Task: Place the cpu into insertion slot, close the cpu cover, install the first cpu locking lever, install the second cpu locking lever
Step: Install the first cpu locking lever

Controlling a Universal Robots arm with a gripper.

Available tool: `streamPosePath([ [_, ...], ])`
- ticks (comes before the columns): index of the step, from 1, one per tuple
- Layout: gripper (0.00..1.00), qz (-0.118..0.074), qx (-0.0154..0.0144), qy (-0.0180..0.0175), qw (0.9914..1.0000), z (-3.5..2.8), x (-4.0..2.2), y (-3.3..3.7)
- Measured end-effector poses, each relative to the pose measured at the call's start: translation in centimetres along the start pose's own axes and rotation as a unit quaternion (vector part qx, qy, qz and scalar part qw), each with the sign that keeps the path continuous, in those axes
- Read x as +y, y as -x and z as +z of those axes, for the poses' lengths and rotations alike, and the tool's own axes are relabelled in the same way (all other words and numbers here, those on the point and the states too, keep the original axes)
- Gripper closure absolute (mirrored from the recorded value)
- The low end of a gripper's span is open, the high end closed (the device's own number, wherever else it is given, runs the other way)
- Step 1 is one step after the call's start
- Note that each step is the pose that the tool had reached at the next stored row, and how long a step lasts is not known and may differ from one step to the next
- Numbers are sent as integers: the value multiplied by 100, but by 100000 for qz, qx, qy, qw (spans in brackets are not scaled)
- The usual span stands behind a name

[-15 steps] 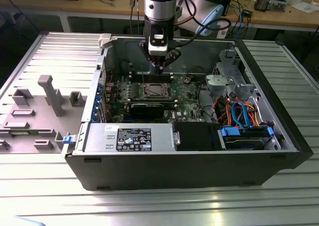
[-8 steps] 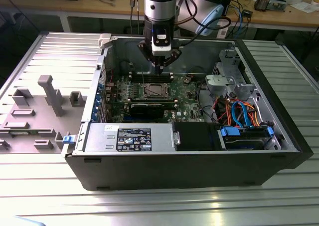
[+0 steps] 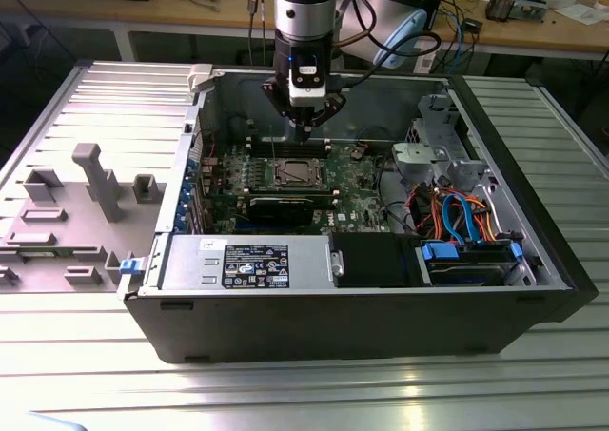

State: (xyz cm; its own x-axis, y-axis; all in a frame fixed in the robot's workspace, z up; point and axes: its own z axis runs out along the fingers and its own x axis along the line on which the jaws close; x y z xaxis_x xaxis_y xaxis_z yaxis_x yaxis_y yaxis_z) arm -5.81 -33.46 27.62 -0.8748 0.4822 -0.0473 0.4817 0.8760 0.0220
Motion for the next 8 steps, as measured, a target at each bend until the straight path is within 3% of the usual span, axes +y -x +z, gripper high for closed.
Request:
streamPosePath([
  [6,89,-63,6,13,100000,0,0,-1],
  [8,89,-2267,57,118,99974,0,-1,-1],
])
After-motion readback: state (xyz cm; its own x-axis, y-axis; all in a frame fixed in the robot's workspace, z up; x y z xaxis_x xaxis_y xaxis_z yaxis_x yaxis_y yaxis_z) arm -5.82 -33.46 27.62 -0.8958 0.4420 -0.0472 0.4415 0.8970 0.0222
